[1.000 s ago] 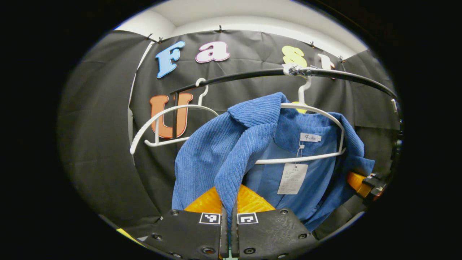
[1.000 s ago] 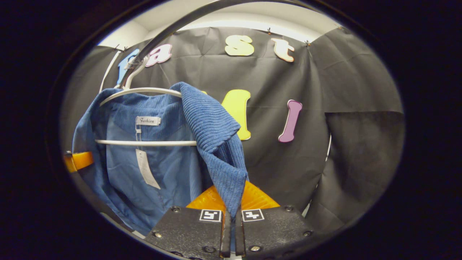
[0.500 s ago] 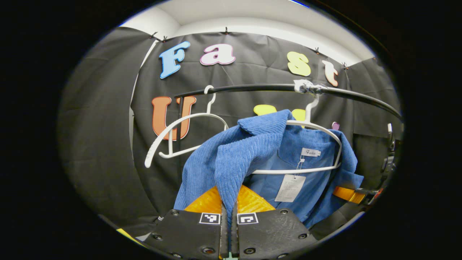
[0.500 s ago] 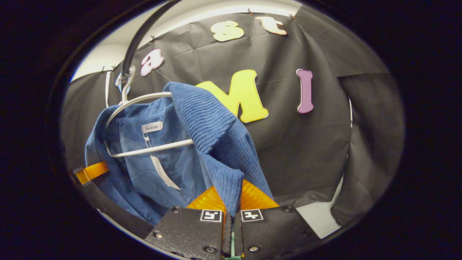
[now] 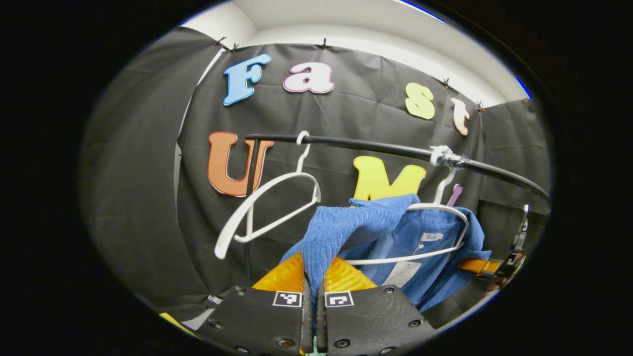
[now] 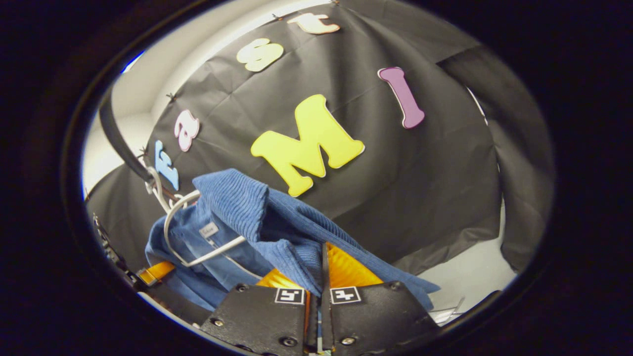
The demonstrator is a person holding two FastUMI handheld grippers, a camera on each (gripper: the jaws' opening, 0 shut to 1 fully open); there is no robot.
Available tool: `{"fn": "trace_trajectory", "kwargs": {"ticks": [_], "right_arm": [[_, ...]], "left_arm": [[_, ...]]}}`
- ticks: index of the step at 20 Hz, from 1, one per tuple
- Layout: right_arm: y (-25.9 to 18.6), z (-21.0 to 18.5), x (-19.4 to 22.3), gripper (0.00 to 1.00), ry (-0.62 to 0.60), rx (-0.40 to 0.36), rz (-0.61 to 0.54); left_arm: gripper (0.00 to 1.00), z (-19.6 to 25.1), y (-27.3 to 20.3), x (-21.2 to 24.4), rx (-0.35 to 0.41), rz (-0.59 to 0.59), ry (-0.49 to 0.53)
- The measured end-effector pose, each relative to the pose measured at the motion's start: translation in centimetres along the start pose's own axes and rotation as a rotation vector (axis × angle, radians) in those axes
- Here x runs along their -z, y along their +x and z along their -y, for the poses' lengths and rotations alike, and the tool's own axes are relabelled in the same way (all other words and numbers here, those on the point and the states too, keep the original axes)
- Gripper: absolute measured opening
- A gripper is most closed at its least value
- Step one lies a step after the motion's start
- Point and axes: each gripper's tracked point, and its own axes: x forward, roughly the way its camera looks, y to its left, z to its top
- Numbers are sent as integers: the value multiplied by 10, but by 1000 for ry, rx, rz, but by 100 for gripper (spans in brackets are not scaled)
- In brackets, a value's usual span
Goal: Grasp the clothes on the hanger with both hands and then place them into the laundry hamper below.
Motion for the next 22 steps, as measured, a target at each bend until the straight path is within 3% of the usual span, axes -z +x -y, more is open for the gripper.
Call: {"fn": "trace_trajectory", "kwargs": {"ticks": [4,5,6,10,13,14,15,16,17,21,22], "right_arm": [[1,1,-31,6,67,-42,37],[4,3,-38,6,82,-47,45],[5,4,-43,6,97,-53,57],[12,5,-66,6,152,-78,87],[24,4,-75,5,168,-89,96],[27,2,-76,6,175,-96,92],[30,1,-78,6,183,-104,95],[31,0,-82,6,191,-112,98],[33,1,-86,7,201,-116,102],[45,13,-95,6,231,-99,104],[47,14,-92,6,227,-94,95]], "left_arm": [[3,-8,7,-11,20,-9,-19],[8,-9,8,-13,23,-10,-12],[3,-12,9,-17,24,-5,-8],[3,-23,13,-32,38,-4,-3],[4,-35,20,-37,49,-13,-5],[8,-37,23,-36,50,-21,-6],[3,-38,25,-35,52,-28,0],[8,-41,26,-36,48,-22,8],[3,-43,28,-35,48,-23,5],[8,-50,40,-23,82,-75,-35],[3,-50,39,-20,84,-82,-24]]}}
